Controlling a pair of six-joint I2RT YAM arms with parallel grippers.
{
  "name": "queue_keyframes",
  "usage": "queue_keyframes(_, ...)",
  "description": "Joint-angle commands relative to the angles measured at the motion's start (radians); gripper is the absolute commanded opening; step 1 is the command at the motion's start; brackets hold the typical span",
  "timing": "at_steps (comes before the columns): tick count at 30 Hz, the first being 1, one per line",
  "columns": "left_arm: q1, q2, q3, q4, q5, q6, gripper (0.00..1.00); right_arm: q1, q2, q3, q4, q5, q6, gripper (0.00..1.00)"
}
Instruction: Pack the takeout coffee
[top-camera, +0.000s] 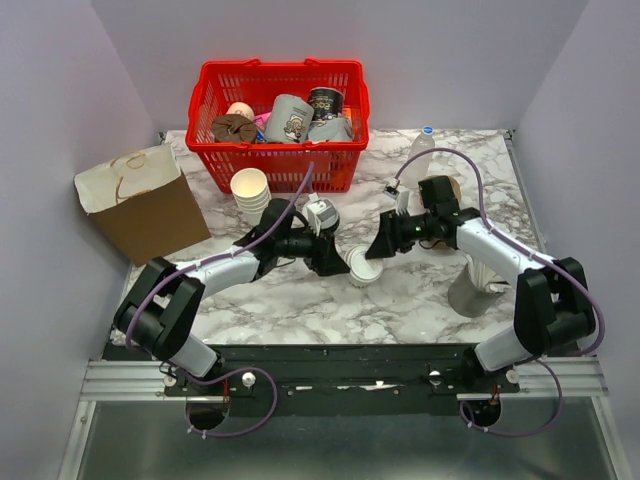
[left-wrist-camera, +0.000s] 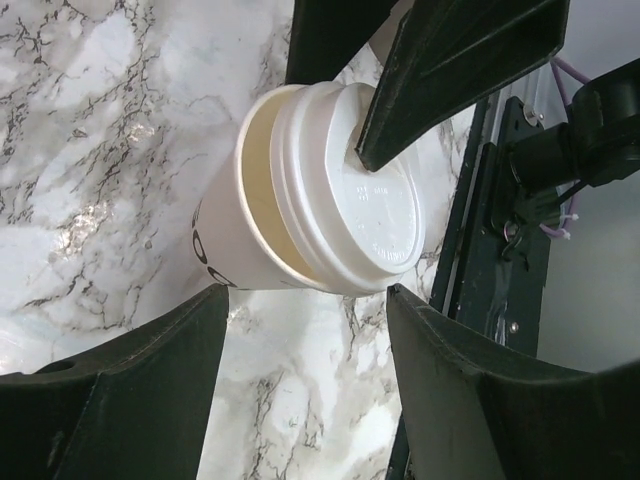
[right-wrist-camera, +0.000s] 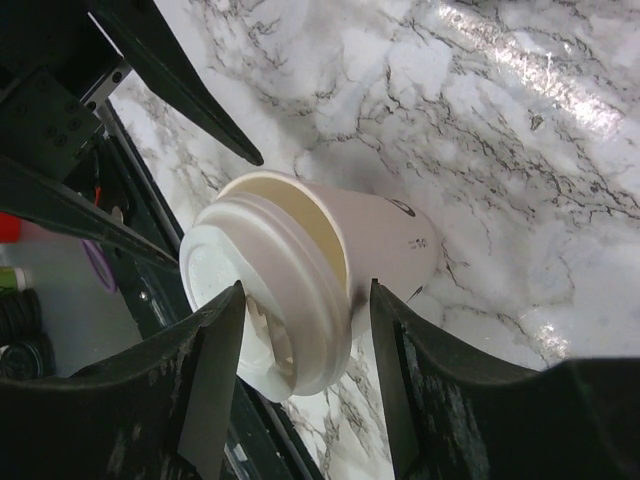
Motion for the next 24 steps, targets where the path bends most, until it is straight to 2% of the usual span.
queue_keyframes(1, -0.012, 0.010, 0.013, 0.096, 0.062, 0.007, 0.73, -0.002, 0.033, 0.042, 0.007, -0.005, 0.021, 0.62)
queue_keyframes(8, -0.058, 0.024, 0.000, 0.168, 0.182, 0.004, 0.73, -0.002, 0.077, 0.082, 0.007, -0.002, 0.026, 0.63)
queue_keyframes(18, -0.065, 0.036, -0.004, 0.171, 0.180, 0.018, 0.73, -0.002, 0.103, 0.111, 0.001, -0.009, 0.023, 0.66)
queue_keyframes(24, -0.056, 0.025, -0.019, 0.169, 0.180, -0.040, 0.73, -0.002, 0.091, 0.106, -0.008, -0.014, 0.011, 0.66)
